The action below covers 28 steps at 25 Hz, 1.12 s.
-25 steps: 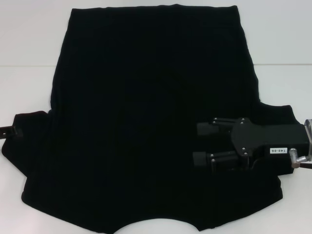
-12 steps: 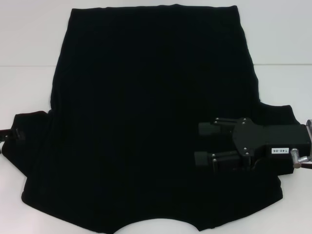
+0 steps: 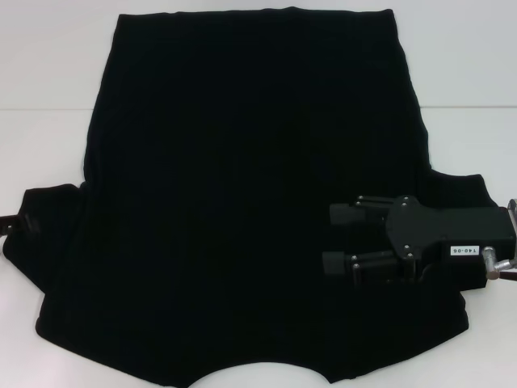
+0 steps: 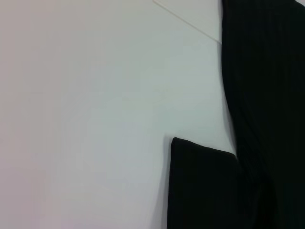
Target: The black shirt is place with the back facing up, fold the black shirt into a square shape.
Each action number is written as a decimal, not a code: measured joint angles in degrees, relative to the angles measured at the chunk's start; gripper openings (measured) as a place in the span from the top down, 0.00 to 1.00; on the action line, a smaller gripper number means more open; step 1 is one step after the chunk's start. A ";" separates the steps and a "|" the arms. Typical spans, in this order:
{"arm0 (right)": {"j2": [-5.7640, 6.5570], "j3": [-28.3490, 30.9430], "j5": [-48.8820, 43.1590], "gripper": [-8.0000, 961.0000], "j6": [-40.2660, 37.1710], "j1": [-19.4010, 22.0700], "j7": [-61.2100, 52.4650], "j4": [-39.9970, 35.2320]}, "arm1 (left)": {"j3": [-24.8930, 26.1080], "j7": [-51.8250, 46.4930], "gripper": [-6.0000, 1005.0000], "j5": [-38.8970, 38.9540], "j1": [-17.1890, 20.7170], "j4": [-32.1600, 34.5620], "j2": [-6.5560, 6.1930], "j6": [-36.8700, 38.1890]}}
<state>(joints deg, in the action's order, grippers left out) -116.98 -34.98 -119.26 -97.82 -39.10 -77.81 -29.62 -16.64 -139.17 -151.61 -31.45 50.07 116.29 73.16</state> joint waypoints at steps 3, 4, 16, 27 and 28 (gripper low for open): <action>0.01 0.00 0.00 0.04 0.00 -0.01 0.01 0.00 | 0.02 0.23 0.09 0.00 -0.03 -0.82 -0.05 0.01; 0.03 0.00 0.00 0.04 0.00 -0.01 0.01 0.00 | 0.02 0.28 0.09 0.00 -0.06 -1.01 -0.08 0.13; 0.13 0.00 0.00 0.04 0.00 -0.01 0.00 0.00 | -1.38 0.53 0.09 0.43 -0.70 -1.21 -0.10 1.34; 0.17 0.24 0.00 0.04 0.00 0.03 0.29 0.00 | -0.79 2.49 0.24 0.97 -0.65 -1.20 -0.15 0.16; 0.18 0.25 0.00 0.04 0.00 0.04 0.31 -0.01 | -0.98 2.51 0.27 0.89 -0.65 -1.20 -0.13 0.03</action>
<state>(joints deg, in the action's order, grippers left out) -116.80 -34.72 -119.27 -97.82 -39.06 -77.50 -29.62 -17.62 -136.66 -150.72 -32.10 48.86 116.16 73.19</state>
